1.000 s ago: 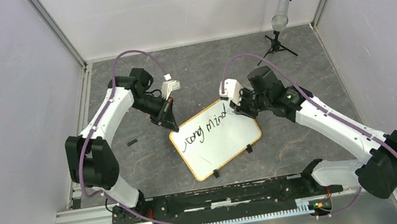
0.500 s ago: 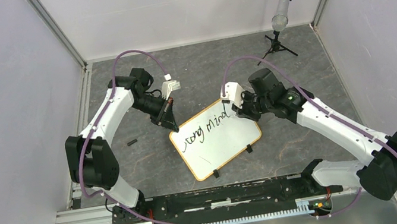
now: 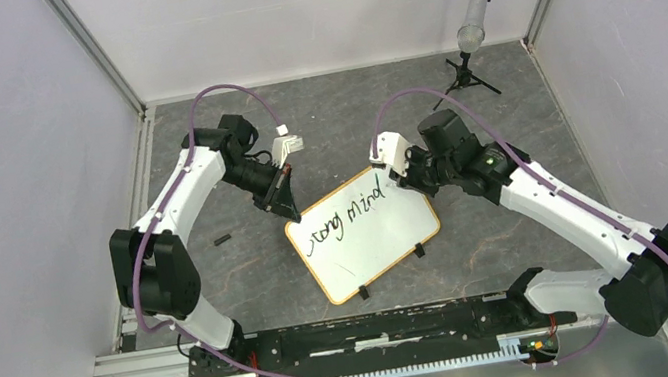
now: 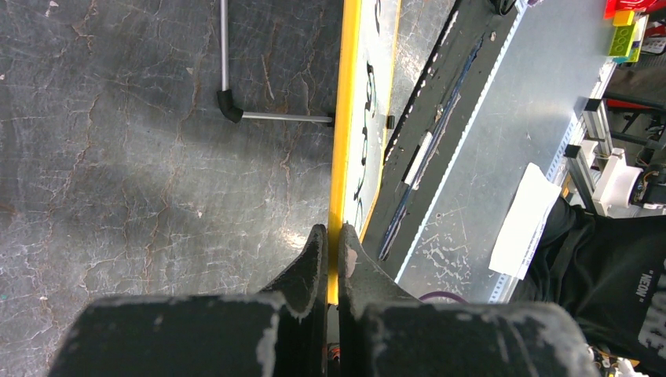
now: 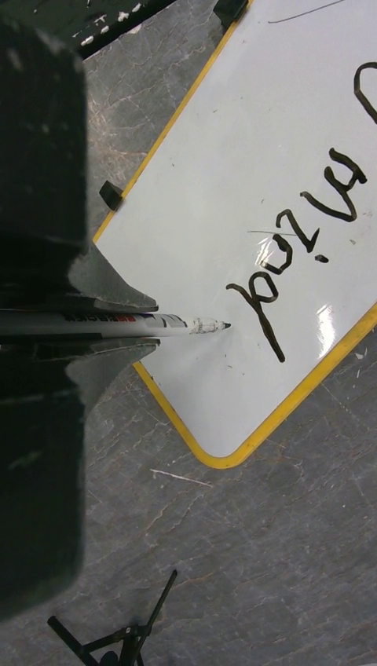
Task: Write a sentence on the whiteboard
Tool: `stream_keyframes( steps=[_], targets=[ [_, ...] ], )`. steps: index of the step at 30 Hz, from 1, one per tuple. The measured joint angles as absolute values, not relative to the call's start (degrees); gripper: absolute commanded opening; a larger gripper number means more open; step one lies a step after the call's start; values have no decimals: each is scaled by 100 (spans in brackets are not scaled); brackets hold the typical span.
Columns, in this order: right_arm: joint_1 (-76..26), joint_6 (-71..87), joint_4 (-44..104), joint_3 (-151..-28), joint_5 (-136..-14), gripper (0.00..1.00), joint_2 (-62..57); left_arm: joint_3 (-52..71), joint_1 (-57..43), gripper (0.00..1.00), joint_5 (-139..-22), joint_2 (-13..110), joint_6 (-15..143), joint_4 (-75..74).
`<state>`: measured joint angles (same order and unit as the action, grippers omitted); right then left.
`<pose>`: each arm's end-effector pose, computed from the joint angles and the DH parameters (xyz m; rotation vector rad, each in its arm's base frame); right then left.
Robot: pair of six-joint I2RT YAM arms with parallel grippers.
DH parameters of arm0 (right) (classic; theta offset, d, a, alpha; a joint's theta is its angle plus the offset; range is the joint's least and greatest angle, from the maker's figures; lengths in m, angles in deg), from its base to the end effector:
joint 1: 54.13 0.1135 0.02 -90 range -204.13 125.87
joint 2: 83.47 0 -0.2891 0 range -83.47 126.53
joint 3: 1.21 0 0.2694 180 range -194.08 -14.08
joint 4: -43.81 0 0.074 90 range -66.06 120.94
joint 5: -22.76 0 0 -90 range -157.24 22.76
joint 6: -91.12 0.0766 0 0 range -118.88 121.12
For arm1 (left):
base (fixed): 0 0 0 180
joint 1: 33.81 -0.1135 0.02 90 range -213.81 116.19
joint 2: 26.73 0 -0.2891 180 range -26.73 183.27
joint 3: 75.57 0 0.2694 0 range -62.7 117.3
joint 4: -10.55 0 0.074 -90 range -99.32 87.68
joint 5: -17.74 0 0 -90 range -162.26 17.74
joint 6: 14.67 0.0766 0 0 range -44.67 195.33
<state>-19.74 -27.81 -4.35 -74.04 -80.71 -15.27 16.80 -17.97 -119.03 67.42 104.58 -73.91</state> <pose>0.2283 0.1779 0.3014 -1.3198 1.9158 0.3216 0.2912 -0.1406 0.2673 1.0904 2.5249 -1.1705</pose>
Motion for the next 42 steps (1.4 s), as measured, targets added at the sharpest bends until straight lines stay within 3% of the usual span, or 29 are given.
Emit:
stream_keyframes(
  steps=[19,21,29,32,36,42],
  targets=[
    [-1974,-2947,-464,-7242,-8255,0,-1518,1682,-1797,3,-11896,6742,10456,-7381],
    [-1974,-2947,-553,-7245,-8502,0,-1529,1682,-1797,8,-11894,6742,10456,-7381],
    [-1971,-2875,-767,-7317,-9525,0,-1715,1685,-1797,50,-11833,6740,10397,-7339],
    [-1960,-2814,-730,-7317,-9824,0,-1719,1637,-1821,60,-11743,6683,10386,-7256],
    [-1890,-2746,-643,-7314,-10104,0,-1721,1407,-1981,66,-11708,6427,10384,-7230],
    [-1729,-2650,-446,-7210,-10305,0,-1754,1169,-2090,65,-11675,6276,10386,-7228]
  ],
)
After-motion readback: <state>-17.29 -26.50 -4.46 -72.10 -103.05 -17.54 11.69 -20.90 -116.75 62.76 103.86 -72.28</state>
